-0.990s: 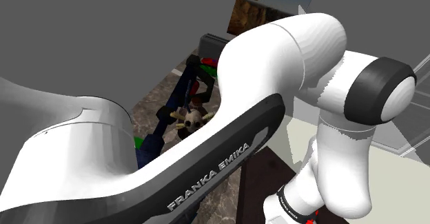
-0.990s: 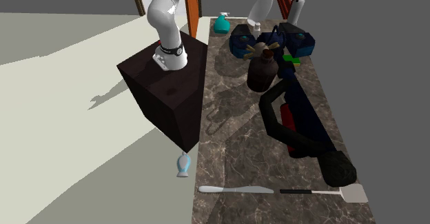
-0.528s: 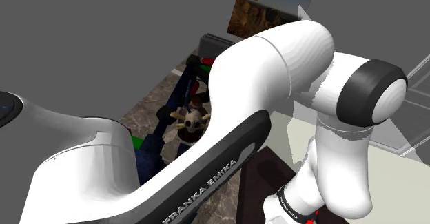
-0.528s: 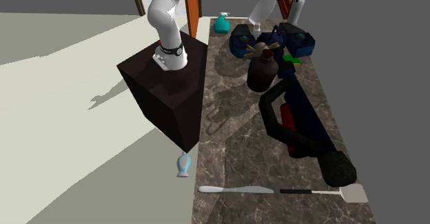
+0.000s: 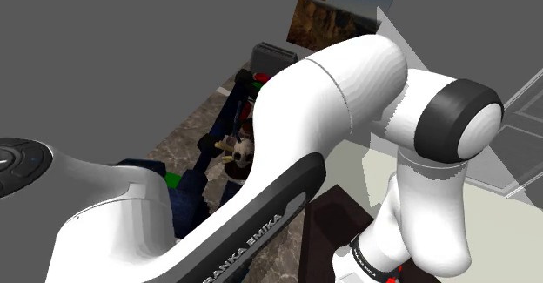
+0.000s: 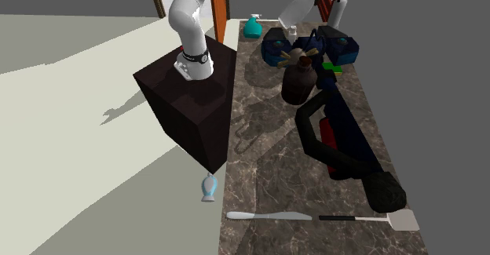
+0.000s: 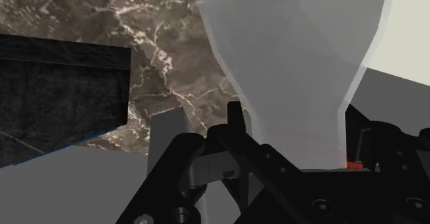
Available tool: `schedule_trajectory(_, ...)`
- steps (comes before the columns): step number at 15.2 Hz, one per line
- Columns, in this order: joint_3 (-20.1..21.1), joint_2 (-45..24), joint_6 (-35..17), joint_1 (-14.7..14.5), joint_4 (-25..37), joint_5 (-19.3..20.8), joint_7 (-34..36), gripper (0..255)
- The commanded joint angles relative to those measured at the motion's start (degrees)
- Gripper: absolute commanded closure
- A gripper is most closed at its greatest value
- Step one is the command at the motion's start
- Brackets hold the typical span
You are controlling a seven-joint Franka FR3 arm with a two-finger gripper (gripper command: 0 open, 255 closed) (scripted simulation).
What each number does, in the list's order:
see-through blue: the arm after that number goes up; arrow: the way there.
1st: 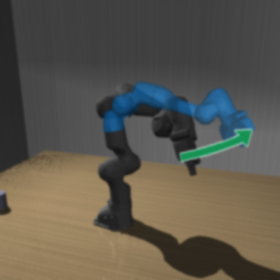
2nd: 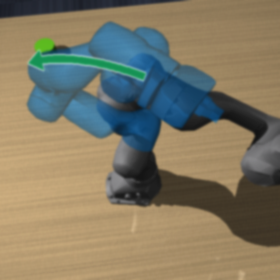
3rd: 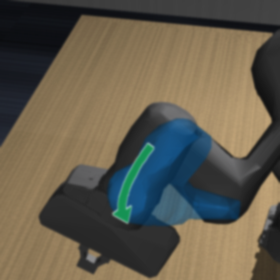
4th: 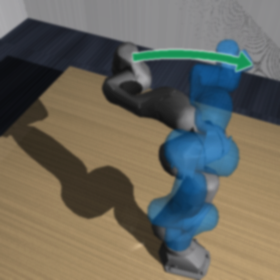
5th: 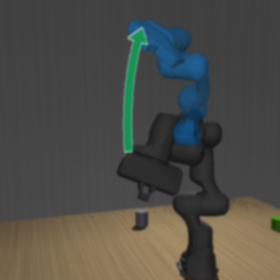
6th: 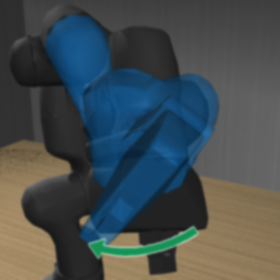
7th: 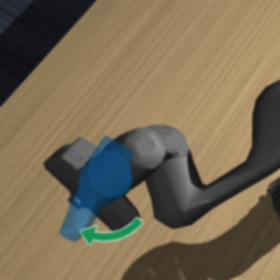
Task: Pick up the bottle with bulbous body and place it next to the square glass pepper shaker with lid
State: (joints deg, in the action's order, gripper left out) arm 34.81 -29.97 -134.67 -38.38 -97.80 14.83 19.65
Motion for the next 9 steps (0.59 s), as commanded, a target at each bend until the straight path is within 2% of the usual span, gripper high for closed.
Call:
schedule_trajectory(1,-0.5,-0.4,9.6,-0.8,0.2,-0.1,0.2,255)
schedule_trajectory(4,-0.6,-0.4,9.5,-0.9,0.2,-0.2,0.2,255)
schedule_trajectory(5,-0.6,-0.4,9.7,-0.9,0.4,-0.2,0.1,0)
schedule_trajectory(9,-0.6,-0.4,9.8,-0.9,0.4,-0.2,0.1,0)
